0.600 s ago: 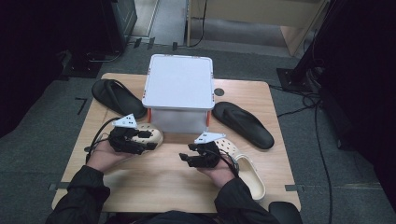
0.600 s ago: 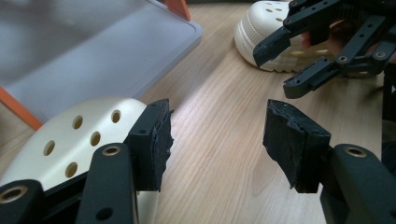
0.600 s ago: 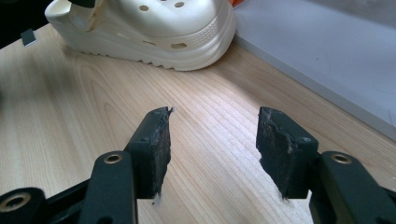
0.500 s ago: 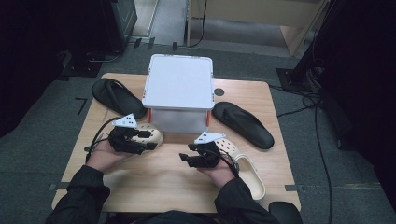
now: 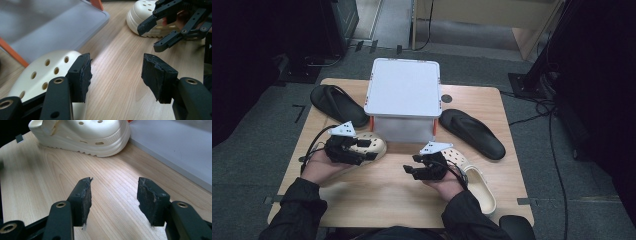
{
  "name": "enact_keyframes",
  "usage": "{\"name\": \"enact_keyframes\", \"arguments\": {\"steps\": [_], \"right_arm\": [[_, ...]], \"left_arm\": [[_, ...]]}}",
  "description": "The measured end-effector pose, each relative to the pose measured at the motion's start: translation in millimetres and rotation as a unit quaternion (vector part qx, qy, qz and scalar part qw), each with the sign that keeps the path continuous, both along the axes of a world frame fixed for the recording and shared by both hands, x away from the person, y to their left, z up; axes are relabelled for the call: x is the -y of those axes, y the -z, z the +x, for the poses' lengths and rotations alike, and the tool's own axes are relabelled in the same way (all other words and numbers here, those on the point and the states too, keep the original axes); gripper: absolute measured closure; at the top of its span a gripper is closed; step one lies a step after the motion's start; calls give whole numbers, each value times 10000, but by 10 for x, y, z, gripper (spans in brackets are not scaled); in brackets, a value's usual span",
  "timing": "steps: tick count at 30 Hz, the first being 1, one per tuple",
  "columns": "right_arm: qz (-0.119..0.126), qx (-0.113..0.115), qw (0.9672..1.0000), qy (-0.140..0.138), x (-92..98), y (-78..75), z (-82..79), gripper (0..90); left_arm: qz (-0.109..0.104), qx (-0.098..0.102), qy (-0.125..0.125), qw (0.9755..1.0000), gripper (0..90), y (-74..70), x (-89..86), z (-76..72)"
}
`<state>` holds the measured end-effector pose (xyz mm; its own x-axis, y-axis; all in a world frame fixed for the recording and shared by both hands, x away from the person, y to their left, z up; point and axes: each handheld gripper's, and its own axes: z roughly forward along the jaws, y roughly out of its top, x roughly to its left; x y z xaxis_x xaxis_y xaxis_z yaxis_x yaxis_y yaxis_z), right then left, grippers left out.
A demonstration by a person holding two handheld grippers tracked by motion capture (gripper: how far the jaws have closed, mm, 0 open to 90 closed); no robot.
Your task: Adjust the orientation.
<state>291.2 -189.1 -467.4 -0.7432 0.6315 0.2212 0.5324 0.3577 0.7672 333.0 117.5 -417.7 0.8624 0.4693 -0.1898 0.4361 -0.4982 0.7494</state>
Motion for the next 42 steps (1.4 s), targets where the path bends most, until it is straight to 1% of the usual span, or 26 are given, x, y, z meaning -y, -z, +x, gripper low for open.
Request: {"name": "enact_keyframes", "arguments": {"steps": [1,4,9,13,17,18,19,20,22,24,27,30,33,36,39,42], "right_arm": [[-1,-5,10000,-16,-2,0,3,459],[17,-25,10000,-46,-19,-2,13,459],[7,-15,10000,-96,-37,-7,24,461],[19,-12,9999,-137,-58,-12,40,462],[47,-64,9998,-188,-87,-5,50,463],[38,-77,9998,-205,-94,-4,50,463],[31,-56,9997,-222,-100,-1,53,463],[31,-56,9997,-222,-100,-1,53,463],[28,-59,9997,-236,-107,-1,56,463],[23,-64,9997,-240,-106,-1,57,463],[19,-86,9997,-236,-104,0,59,463],[13,-78,9997,-245,-103,0,58,463],[12,-88,9997,-236,-102,2,59,463],[19,-118,9997,-224,-104,6,59,463],[18,-114,9997,-227,-106,6,57,463],[-2,-128,9996,-239,-107,11,56,463]], "left_arm": [[-40,-5,-26,10000,406,-7,-21,-9],[-49,38,-89,9999,407,-24,-65,-22],[-88,85,-280,9995,409,-57,-213,-47],[-110,107,-416,9990,414,-64,-327,-62],[-137,120,-535,9984,417,-71,-422,-70],[-115,118,-548,9984,418,-75,-447,-68],[-95,153,-611,9980,418,-82,-497,-68],[-95,153,-611,9980,419,-82,-497,-68],[-136,162,-684,9974,420,-88,-565,-60],[-133,171,-739,9970,420,-84,-614,-50],[-101,196,-799,9966,418,-55,-709,-27],[-57,177,-866,9961,413,-19,-792,2],[-109,171,-923,9955,412,7,-867,19],[-108,248,-968,9949,409,39,-936,35],[-111,283,-1009,9944,401,91,-990,58],[-62,253,-1034,9943,400,164,-1027,91]]}}
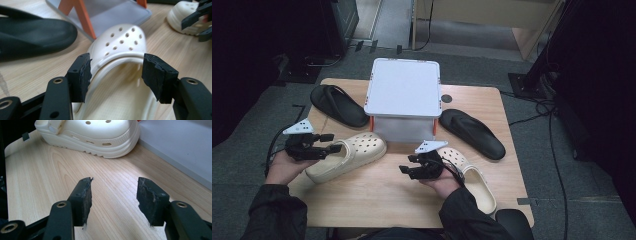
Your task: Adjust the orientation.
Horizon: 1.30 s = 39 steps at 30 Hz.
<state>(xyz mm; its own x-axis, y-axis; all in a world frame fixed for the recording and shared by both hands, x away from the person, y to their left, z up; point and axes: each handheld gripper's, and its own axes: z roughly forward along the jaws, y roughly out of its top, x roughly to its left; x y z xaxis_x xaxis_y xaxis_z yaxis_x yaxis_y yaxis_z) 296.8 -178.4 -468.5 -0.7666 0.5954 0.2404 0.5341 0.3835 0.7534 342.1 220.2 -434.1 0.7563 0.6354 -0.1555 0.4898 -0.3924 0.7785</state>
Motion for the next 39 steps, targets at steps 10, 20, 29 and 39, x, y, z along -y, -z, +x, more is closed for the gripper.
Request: {"name": "enact_keyframes", "arguments": {"steps": [10,20,29,39], "right_arm": [[7,-23,10000,33,18,12,-4,463],[3,-87,10000,31,8,42,-20,463],[80,-166,9998,48,17,64,-23,481],[160,-196,9997,-28,5,63,-35,521]], "left_arm": [[152,-130,115,9997,414,205,17,136],[355,-161,179,9991,447,286,173,243],[521,1,276,9983,580,275,186,256],[629,105,552,9964,710,232,261,153]]}}
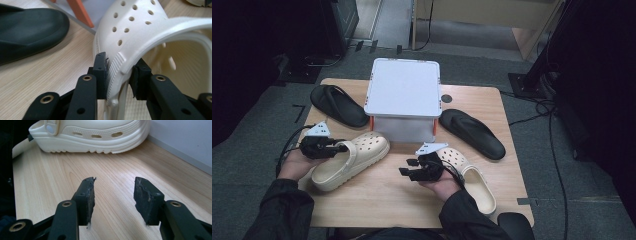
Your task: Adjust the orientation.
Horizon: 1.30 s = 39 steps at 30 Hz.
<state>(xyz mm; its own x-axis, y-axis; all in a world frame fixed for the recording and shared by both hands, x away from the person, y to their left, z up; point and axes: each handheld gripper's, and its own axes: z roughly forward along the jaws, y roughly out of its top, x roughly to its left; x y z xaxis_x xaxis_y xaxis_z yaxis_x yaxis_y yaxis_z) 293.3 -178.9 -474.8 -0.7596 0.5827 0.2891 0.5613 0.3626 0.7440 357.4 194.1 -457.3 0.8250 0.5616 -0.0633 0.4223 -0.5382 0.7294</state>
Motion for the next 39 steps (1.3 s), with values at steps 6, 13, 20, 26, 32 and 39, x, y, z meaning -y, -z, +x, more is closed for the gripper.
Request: {"name": "enact_keyframes", "arguments": {"steps": [6,13,20,26,32,39], "right_arm": [[19,65,10000,-35,-16,-2,-14,537],[80,174,9998,-32,-22,-12,-26,612],[107,256,9996,-102,-67,-3,-57,708],[12,275,9996,-90,-138,49,-34,724],[-103,293,9995,-54,-196,105,26,725],[-145,334,9993,40,-170,102,60,733]], "left_arm": [[-60,-49,75,9999,725,-16,81,-79],[34,-116,279,9995,712,-53,381,-185],[-222,-456,323,9982,700,-86,586,-271],[-256,-636,432,9967,661,-62,641,-330],[-486,-789,447,9947,606,-86,582,-333],[-887,-694,276,9933,585,-199,364,-368]]}}
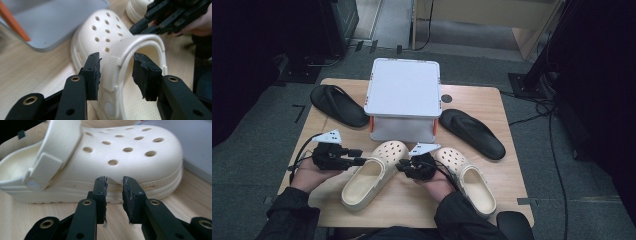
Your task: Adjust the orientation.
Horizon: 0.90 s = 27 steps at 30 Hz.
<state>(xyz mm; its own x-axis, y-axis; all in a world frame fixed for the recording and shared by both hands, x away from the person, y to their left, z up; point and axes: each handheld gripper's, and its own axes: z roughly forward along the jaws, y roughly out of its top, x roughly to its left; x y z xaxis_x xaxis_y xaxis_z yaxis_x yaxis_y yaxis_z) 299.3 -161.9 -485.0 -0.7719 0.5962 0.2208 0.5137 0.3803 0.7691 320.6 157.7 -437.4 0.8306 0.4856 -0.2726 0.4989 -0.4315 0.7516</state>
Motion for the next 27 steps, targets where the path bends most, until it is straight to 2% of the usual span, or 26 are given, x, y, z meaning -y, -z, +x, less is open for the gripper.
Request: {"name": "enact_keyframes", "arguments": {"steps": [2,5,6,8,10,14,22,27], "right_arm": [[-1,-11,10000,63,13,-10,18,733],[22,-29,10000,70,22,-7,41,733],[18,-26,10000,68,20,-7,44,733],[6,-8,10000,52,17,-10,49,733],[18,-19,10000,43,17,-12,56,732],[28,-35,10000,28,20,-11,71,735],[20,-15,10000,50,16,-7,95,738],[48,-8,10000,65,24,-5,130,737]], "left_arm": [[28,-13,-98,9999,642,17,-54,9],[182,-80,-187,9996,699,95,-97,47],[244,-115,-216,9994,708,127,-104,62],[220,-205,-242,9993,720,191,-102,90],[361,-254,-226,9988,720,246,-71,110],[456,-241,-206,9985,729,299,-2,128],[342,-426,-97,9985,756,339,26,139],[301,-461,-13,9985,766,345,53,121]]}}
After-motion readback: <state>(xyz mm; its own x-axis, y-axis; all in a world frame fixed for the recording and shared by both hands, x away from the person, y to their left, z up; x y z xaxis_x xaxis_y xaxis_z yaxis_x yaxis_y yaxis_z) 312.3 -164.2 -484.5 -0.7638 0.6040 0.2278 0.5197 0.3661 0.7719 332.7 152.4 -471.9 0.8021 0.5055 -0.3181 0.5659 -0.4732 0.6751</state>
